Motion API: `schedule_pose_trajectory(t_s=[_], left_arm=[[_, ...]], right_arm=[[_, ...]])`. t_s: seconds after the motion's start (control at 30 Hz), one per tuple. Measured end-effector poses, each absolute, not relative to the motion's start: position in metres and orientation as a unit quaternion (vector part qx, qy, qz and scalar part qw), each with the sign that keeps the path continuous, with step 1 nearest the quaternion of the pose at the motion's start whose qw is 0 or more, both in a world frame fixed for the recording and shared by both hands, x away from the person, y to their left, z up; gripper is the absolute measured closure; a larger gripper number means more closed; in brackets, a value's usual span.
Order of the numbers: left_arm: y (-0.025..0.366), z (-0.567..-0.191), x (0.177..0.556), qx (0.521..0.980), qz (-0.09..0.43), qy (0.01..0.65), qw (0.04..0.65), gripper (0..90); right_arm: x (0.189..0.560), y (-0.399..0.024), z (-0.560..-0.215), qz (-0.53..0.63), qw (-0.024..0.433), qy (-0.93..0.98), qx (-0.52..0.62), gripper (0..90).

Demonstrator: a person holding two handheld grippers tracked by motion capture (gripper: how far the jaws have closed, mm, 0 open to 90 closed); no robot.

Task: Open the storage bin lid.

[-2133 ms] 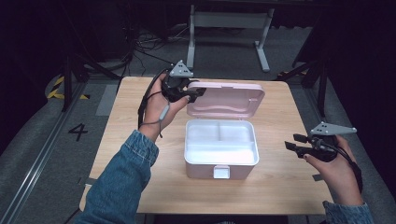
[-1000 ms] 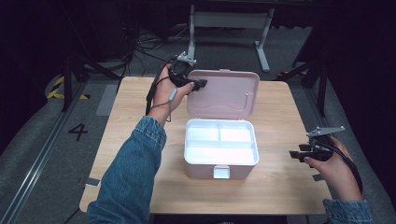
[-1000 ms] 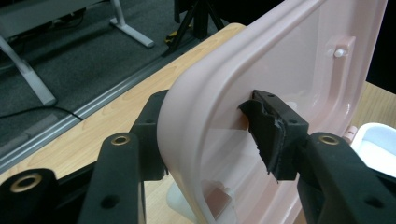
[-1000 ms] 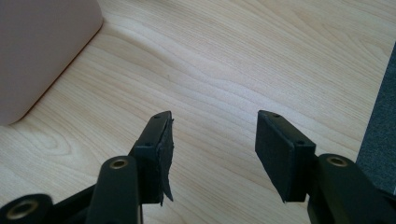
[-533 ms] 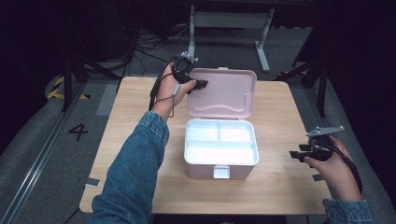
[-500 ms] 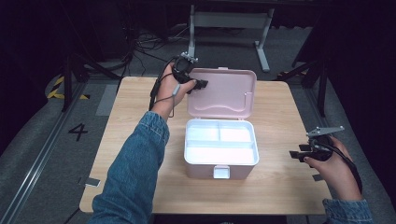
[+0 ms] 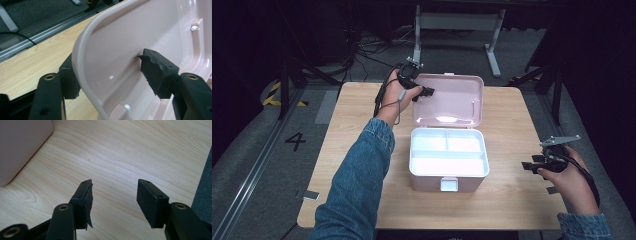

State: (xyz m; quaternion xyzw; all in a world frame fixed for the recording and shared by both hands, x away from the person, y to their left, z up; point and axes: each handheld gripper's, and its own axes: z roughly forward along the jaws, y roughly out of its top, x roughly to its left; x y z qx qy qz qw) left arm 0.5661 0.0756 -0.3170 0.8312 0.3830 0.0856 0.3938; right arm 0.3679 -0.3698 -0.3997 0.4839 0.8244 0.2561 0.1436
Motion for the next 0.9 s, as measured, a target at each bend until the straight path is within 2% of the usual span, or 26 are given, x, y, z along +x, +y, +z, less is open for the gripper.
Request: schedule_pose_trajectory(t_s=[0.27,0.6,0.9], left_arm=[[0.076,-0.327,0.573,0.837,0.076,0.394,0.373,34.3],[0.080,-0.347,0.579,0.852,0.082,0.407,0.318,41.7],[0.078,-0.362,0.582,0.865,0.081,0.409,0.280,43.2]], right_arm=[[0.368,-0.370,-0.399,0.262,0.148,0.823,0.482,47.4],[0.369,-0.369,-0.400,0.264,0.148,0.823,0.481,47.3],[0.369,-0.364,-0.399,0.269,0.148,0.826,0.472,46.6]])
